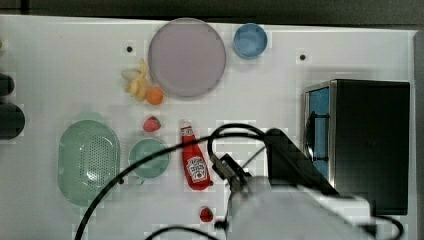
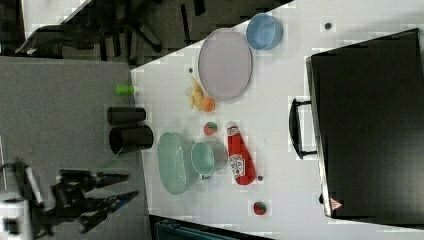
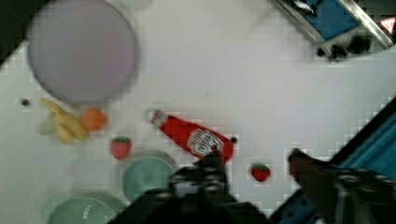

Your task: Flap open oven.

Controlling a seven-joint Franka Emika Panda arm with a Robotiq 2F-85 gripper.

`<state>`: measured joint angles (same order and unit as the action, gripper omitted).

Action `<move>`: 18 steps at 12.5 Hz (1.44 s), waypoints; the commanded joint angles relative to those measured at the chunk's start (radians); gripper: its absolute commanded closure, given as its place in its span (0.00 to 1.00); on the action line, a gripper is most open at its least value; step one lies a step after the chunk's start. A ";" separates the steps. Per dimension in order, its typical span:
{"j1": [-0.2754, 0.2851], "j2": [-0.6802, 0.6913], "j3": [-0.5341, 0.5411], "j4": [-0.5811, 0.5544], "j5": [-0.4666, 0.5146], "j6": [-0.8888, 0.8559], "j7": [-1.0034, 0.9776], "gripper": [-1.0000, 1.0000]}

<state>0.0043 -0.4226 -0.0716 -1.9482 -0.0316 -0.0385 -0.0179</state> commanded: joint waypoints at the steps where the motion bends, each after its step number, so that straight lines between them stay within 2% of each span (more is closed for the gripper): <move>1: -0.004 0.047 -0.032 -0.026 0.004 0.000 -0.041 0.78; 2: -0.005 0.054 -0.048 -0.027 0.003 0.003 -0.042 0.82; 4: -0.005 0.078 -0.083 -0.028 0.003 0.007 -0.102 0.83; 8: -0.007 0.151 -0.178 -0.039 0.002 0.065 -0.465 0.83; 14: -0.018 0.296 -0.323 -0.064 -0.025 0.317 -1.003 0.83; 18: -0.020 0.404 -0.391 -0.108 -0.035 0.533 -1.190 0.83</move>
<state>-0.0232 -0.0124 -0.4668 -2.0352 -0.0510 0.4961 -1.0674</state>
